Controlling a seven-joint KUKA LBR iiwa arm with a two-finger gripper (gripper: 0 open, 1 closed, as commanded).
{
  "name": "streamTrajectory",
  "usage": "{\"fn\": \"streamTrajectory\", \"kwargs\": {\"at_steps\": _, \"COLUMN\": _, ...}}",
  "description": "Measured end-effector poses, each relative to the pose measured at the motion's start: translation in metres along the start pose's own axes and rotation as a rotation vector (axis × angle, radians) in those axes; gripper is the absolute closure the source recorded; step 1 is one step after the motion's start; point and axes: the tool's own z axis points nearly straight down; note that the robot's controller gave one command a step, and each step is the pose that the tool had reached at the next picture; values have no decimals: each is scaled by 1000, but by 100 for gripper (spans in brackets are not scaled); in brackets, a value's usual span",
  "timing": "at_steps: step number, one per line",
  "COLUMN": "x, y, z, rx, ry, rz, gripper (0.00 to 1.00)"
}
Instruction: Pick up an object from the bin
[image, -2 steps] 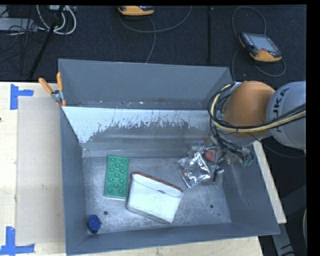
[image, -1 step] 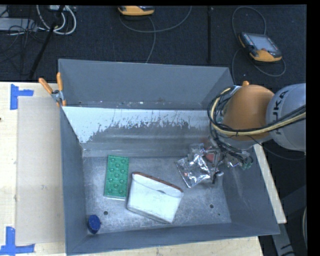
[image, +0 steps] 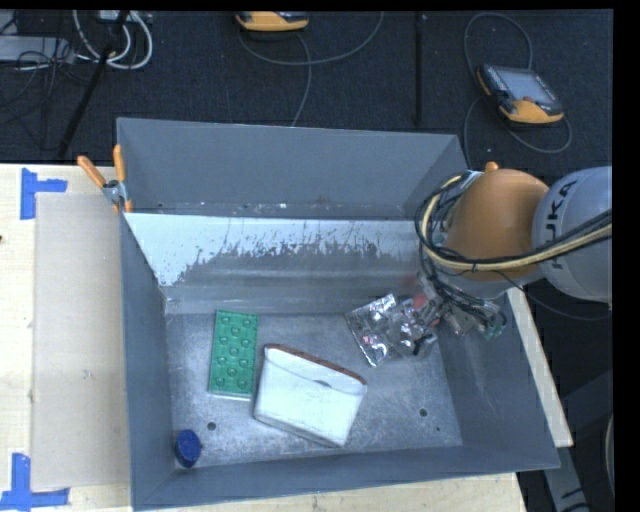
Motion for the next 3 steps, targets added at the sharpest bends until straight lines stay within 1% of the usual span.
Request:
{"fn": "streamTrajectory", "kwargs": {"at_steps": 1, "x": 0, "y": 0, "z": 0, "rx": 0, "ry": 0, "rz": -1, "gripper": 0}}
{"fn": "streamTrajectory", "kwargs": {"at_steps": 2, "x": 0, "y": 0, "z": 0, "rx": 0, "ry": 0, "rz": -1, "gripper": 100}}
{"fn": "streamTrajectory", "kwargs": {"at_steps": 3, "x": 0, "y": 0, "z": 0, "rx": 0, "ry": 0, "rz": -1, "gripper": 0}}
